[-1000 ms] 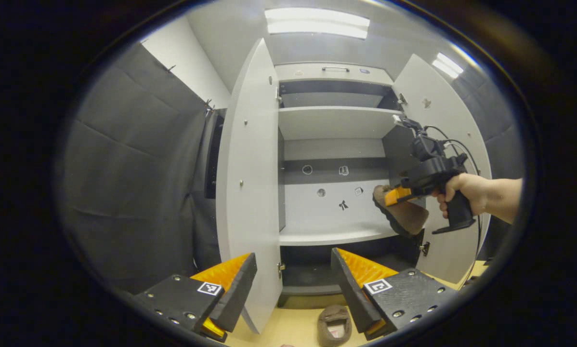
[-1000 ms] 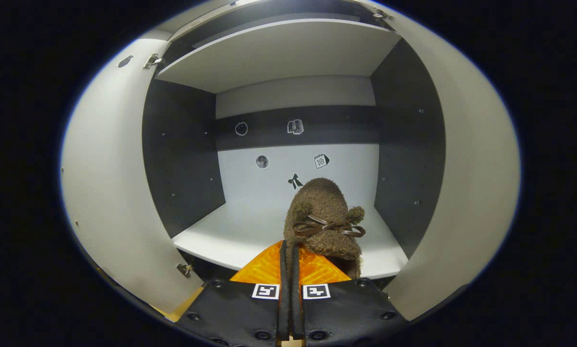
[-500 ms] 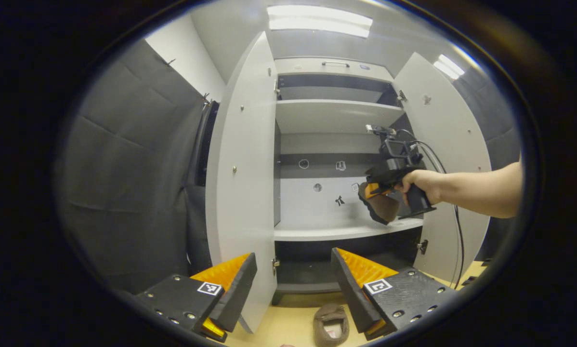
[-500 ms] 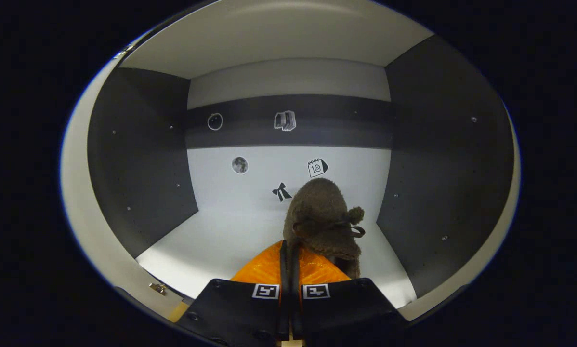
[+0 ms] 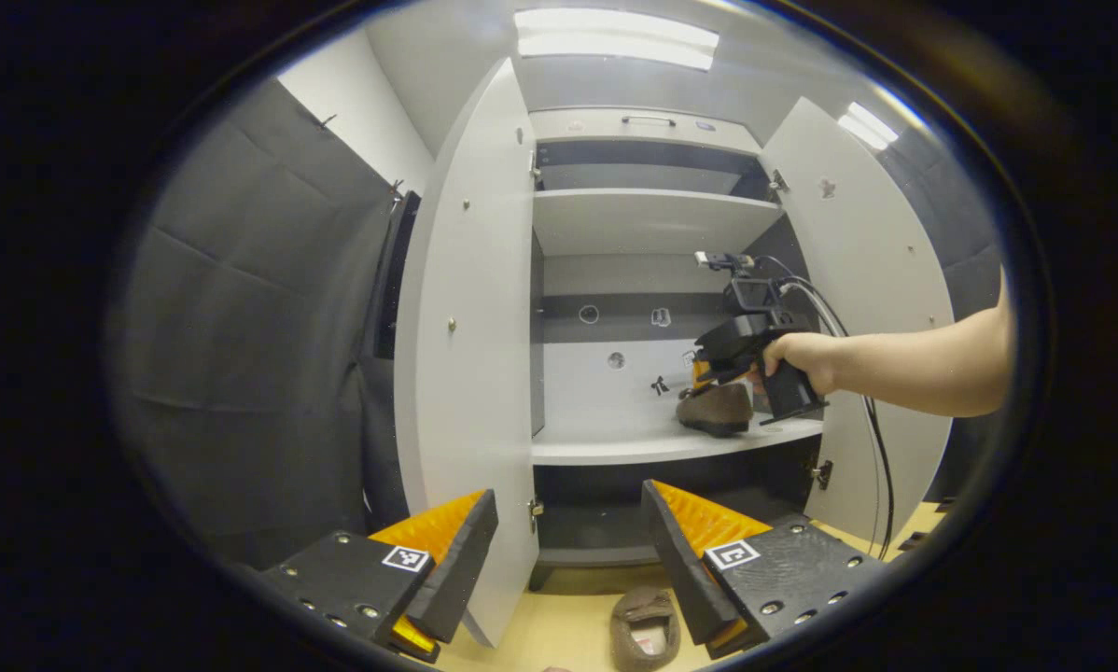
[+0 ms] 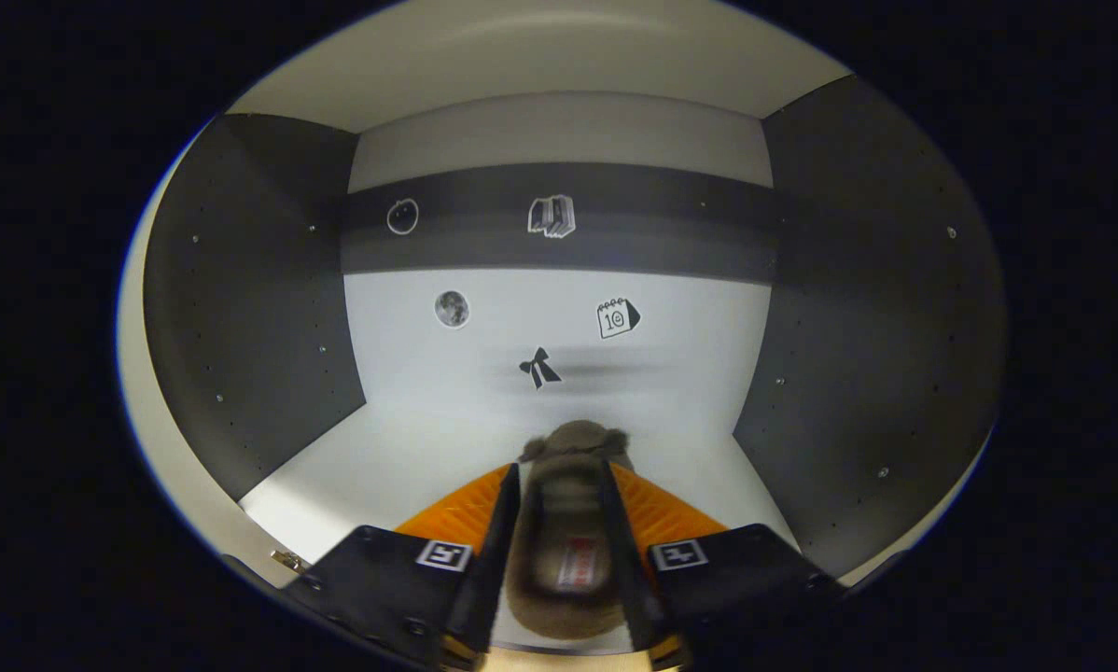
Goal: Grab one shoe with the right hand and put it into the shoe cabinet, grab the other shoe with the left hand and put it into the shoe cabinet; then close the right door with the right hand and the left door with the left hand.
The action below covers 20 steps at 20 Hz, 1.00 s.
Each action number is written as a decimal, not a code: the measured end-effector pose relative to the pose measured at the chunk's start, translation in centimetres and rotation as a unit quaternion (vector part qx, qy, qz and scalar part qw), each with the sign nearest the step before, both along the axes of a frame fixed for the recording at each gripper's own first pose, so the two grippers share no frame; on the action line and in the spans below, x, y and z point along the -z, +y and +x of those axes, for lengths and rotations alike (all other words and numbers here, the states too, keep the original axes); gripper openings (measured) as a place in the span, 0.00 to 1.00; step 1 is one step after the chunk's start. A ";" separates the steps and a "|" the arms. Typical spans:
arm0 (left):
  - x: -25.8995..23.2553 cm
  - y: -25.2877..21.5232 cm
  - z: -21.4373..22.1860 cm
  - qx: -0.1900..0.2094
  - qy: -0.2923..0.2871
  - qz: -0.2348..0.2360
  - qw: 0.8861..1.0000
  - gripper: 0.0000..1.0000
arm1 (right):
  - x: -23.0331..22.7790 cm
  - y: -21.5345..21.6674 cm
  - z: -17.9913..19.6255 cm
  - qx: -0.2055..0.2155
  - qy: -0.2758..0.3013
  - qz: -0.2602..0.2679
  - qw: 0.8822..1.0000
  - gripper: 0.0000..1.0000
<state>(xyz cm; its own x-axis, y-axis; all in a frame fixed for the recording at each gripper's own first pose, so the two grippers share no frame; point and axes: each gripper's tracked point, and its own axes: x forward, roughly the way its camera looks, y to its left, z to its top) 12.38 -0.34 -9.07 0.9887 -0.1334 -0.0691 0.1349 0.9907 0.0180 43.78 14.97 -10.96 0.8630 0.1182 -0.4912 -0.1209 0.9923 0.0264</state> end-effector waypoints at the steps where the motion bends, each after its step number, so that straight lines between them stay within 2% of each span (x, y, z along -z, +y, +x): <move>1: 0.0 -0.1 0.0 0.001 0.001 0.001 1.000 0.90 | -0.9 -0.1 -0.4 -0.003 -0.011 0.002 1.000 0.71; 2: 0.1 -0.2 0.1 0.002 0.002 0.003 1.000 0.90 | -1.9 -0.4 -0.8 -0.004 -0.027 0.001 1.000 0.79; 3: 0.2 -0.3 0.3 0.004 0.003 0.005 1.000 0.90 | -3.3 -0.6 -1.4 -0.005 -0.046 0.001 0.999 0.95; 4: 0.4 -0.4 0.4 0.005 0.005 0.007 1.000 0.83 | -4.4 -0.7 -2.1 -0.007 -0.065 0.000 0.998 1.00; 5: 0.7 -0.5 0.6 0.006 0.009 0.009 1.000 0.90 | -5.7 -0.9 -3.0 -0.010 -0.084 -0.002 0.996 1.00; 8: 1.5 -0.6 1.2 0.010 0.028 0.006 1.000 0.90 | -8.6 -1.8 -6.0 -0.013 -0.135 -0.013 0.991 1.00; 9: 1.8 -0.6 1.5 0.014 0.034 0.006 0.999 0.83 | -9.3 -2.2 -7.1 -0.012 -0.146 -0.017 0.989 1.00; 10: 2.3 -0.7 1.6 0.018 0.040 0.007 0.999 0.90 | -9.6 -2.5 -8.2 -0.012 -0.155 -0.018 0.988 1.00; 11: 2.7 -0.9 1.8 0.024 0.046 0.009 0.999 0.83 | -9.9 -2.8 -9.3 -0.010 -0.160 -0.017 0.987 0.96; 12: 3.3 -1.1 1.8 0.030 0.052 0.012 0.998 0.88 | -9.9 -3.3 -10.4 -0.007 -0.162 -0.015 0.987 0.99; 14: 4.4 -1.6 2.0 0.044 0.063 0.019 0.997 0.98 | -9.6 -4.0 -12.4 -0.004 -0.164 -0.014 0.986 0.96; 19: 8.3 -3.4 2.0 0.076 0.098 0.034 0.992 0.99 | -8.5 -5.9 -16.8 0.007 -0.192 -0.029 0.981 0.99; 20: 9.4 -3.8 1.9 0.083 0.107 0.035 0.990 0.98 | -8.1 -5.9 -17.6 0.007 -0.193 -0.031 0.981 0.96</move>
